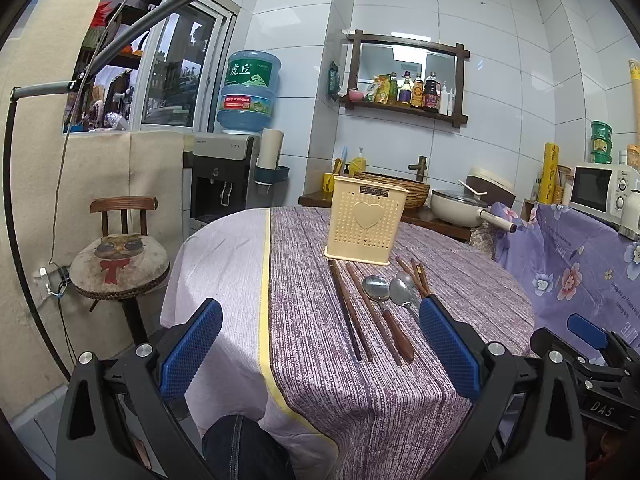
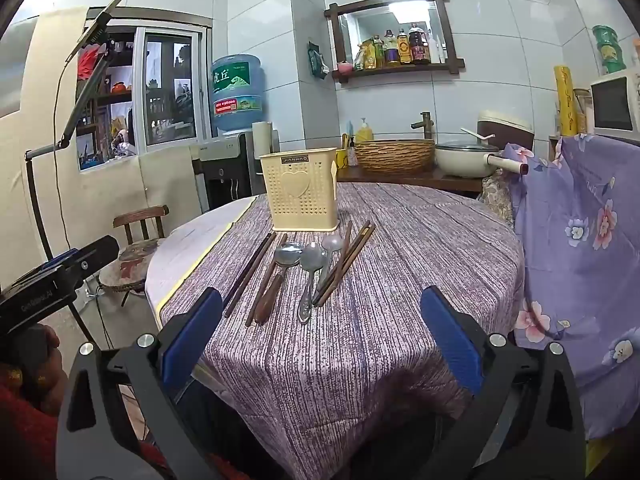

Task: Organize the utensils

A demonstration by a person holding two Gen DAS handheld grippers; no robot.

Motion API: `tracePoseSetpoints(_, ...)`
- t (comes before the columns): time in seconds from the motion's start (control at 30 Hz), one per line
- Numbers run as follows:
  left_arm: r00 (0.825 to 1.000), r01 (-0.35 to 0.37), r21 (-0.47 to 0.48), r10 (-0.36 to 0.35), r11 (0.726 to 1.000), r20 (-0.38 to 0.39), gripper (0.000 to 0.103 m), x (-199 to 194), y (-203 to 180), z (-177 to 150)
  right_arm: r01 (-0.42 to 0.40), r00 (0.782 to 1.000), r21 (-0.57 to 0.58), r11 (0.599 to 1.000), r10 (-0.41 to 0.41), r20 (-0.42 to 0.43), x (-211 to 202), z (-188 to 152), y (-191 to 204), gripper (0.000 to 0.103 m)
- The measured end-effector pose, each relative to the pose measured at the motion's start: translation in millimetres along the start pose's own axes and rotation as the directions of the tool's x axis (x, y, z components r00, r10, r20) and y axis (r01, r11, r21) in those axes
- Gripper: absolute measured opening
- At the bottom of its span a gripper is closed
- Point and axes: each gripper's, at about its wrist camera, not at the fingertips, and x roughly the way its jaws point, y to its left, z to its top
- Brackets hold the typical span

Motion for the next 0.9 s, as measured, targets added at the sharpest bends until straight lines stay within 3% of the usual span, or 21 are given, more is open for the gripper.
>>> tracePoseSetpoints(0.9,1.000,0.000,0.000,0.000,1.000,-0.004,0.098,2.6,3.3,-1.7,0.001,1.000,0.001,1.000,-0.001,-0.006,2.4,0.2,-0.7,0.098)
